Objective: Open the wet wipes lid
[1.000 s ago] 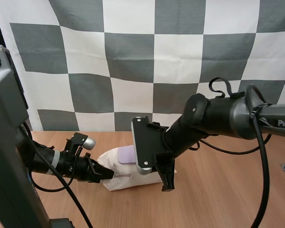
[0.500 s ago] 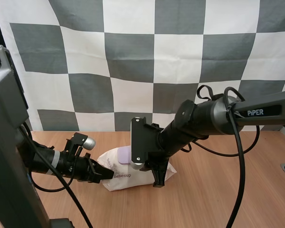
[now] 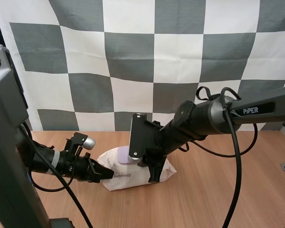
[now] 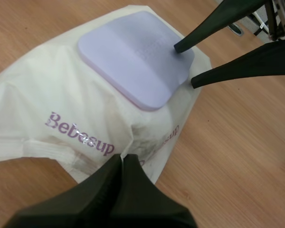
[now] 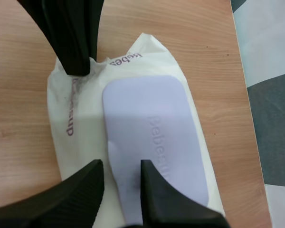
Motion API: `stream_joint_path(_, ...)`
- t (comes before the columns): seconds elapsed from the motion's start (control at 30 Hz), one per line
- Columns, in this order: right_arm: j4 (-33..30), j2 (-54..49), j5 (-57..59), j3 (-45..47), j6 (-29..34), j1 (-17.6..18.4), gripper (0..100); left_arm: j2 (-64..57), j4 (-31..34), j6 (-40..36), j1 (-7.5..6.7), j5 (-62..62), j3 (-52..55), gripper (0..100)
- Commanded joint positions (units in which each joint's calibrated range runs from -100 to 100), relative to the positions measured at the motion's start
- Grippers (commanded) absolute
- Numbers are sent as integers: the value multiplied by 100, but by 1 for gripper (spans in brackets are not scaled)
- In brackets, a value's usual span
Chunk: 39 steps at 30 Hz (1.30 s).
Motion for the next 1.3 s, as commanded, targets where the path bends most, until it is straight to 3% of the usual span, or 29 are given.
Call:
stream_joint_path(0.0, -3, 7, 44, 1, 0, 40, 46, -5, -20, 100, -4, 0, -3, 0)
stream_joint_path(0.27, -3, 7, 182, 1, 0, 236, 46, -5, -20, 100, -4, 0, -3, 0)
stream_joint_path(1.27, -609, 7, -260, 1, 0, 249, 46, -5, -10, 100, -4, 0, -3, 0)
